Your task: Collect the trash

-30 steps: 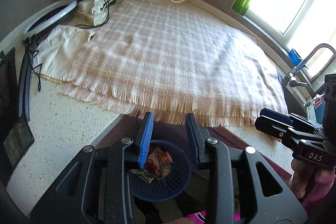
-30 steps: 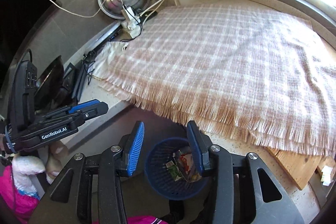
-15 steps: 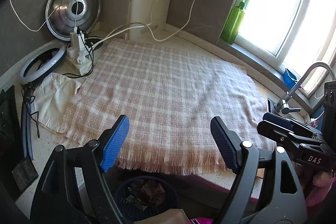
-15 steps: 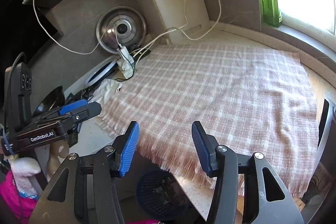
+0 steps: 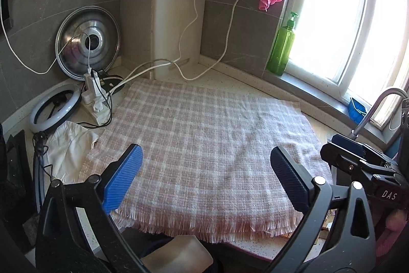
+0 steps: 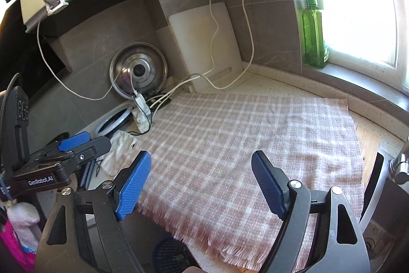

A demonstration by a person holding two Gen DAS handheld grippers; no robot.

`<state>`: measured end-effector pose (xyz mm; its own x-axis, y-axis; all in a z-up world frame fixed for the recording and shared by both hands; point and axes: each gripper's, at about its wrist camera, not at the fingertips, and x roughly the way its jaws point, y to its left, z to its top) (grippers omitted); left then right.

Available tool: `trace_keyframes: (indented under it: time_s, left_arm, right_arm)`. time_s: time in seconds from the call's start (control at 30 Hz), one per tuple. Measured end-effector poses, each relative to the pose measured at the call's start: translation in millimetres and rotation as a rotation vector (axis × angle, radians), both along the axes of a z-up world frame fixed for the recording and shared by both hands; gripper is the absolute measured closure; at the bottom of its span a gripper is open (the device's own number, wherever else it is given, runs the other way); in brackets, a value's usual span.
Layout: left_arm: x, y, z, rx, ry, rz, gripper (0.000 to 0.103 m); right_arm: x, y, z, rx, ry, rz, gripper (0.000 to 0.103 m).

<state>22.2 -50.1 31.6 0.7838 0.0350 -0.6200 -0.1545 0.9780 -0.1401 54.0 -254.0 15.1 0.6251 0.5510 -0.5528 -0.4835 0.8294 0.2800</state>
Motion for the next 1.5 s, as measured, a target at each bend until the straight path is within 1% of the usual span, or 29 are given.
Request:
trace_keyframes:
  time_s: [0.17,0.43,1.0,1.5]
  left_arm:
    - [6,-6,4,0.02,0.006,0.004,0.001]
    - [13,-11,4,-0.003,0.029,0.007,0.001]
    - [25,-17,1,0.007,0.05,-0.022,0.001]
    - [26,-17,1,0.009,0.05,-0.032,0.001]
  right_arm:
    - [6,-4,0,0.022,0.003,-0.016,0.022]
    - [14,-7,-2,0.063,0.028,0.0,0.022]
    - [25,-11,-7,0.075,0.056,-0.017,0.022]
    - [31,-11,-12,0.078,0.085,-0.015,0.022]
